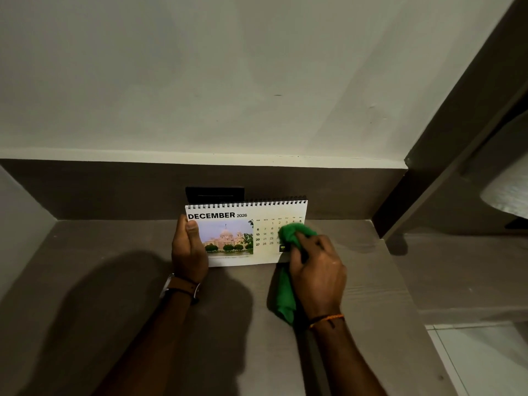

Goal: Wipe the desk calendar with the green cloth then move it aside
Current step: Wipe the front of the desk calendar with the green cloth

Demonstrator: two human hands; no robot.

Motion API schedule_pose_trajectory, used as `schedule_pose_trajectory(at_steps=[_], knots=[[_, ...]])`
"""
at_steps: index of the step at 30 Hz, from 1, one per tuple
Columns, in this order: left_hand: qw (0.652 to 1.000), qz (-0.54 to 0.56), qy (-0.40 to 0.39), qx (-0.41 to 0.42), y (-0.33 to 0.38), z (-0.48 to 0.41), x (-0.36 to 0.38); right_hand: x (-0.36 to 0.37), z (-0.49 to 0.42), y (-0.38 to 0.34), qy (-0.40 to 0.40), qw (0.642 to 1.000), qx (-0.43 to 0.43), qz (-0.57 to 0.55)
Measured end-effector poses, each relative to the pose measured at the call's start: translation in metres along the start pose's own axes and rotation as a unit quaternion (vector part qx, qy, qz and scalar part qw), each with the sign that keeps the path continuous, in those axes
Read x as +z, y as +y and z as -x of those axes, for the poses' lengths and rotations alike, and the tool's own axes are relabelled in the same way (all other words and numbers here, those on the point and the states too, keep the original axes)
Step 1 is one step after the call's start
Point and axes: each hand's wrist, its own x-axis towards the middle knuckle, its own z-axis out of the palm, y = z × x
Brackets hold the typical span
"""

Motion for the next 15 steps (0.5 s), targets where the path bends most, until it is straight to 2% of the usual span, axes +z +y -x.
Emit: schedule_pose_trajectory(at_steps=[2, 4, 8, 10, 15], knots=[[1.000, 0.004, 0.000, 0.005, 0.001, 0.001, -0.001, -0.001, -0.014, -0.008, 0.031, 0.999, -0.004, -0.017], [1.000, 0.008, 0.003, 0.014, 0.002, 0.001, 0.000, 0.003, -0.017, -0.024, 0.025, 0.999, -0.037, -0.029], [0.999, 0.009, 0.009, 0.033, 0.005, -0.001, -0.001, 0.015, 0.011, -0.031, -0.099, 0.988, -0.116, 0.019], [0.999, 0.015, 0.007, 0.033, 0.005, 0.000, -0.001, 0.012, 0.019, -0.018, -0.125, 0.988, -0.089, 0.031], [0.999, 0.017, 0.006, 0.032, 0.005, 0.002, -0.002, -0.005, -0.009, -0.006, -0.032, 0.999, -0.005, 0.025]])
